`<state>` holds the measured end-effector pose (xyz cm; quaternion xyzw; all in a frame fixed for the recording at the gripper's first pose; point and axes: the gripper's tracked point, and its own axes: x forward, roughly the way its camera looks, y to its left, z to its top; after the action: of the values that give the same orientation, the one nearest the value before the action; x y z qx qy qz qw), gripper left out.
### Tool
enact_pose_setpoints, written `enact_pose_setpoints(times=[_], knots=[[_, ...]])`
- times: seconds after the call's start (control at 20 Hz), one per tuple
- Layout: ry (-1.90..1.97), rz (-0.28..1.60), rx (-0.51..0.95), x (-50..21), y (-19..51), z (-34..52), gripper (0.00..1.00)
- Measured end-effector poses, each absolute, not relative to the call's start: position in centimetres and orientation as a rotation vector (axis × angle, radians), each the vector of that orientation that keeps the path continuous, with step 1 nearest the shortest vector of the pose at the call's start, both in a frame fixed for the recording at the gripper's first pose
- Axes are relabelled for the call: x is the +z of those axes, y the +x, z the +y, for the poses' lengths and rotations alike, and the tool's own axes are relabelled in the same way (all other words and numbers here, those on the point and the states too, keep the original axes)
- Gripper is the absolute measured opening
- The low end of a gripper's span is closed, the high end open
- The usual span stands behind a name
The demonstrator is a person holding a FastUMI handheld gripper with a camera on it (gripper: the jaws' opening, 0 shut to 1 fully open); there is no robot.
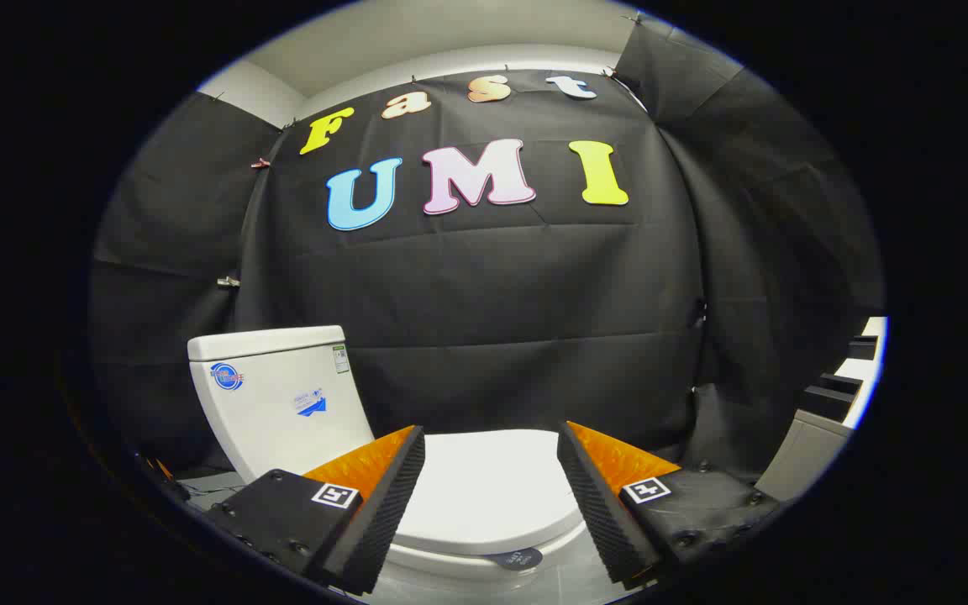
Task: Open the toilet lid.
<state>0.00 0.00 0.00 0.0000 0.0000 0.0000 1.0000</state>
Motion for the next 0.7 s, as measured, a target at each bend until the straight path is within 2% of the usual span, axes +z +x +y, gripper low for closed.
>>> enact_pose_setpoints(times=[0.7], knots=[[0.015, 0.041, -0.006, -0.77, -0.06, -0.33, 0.98]])
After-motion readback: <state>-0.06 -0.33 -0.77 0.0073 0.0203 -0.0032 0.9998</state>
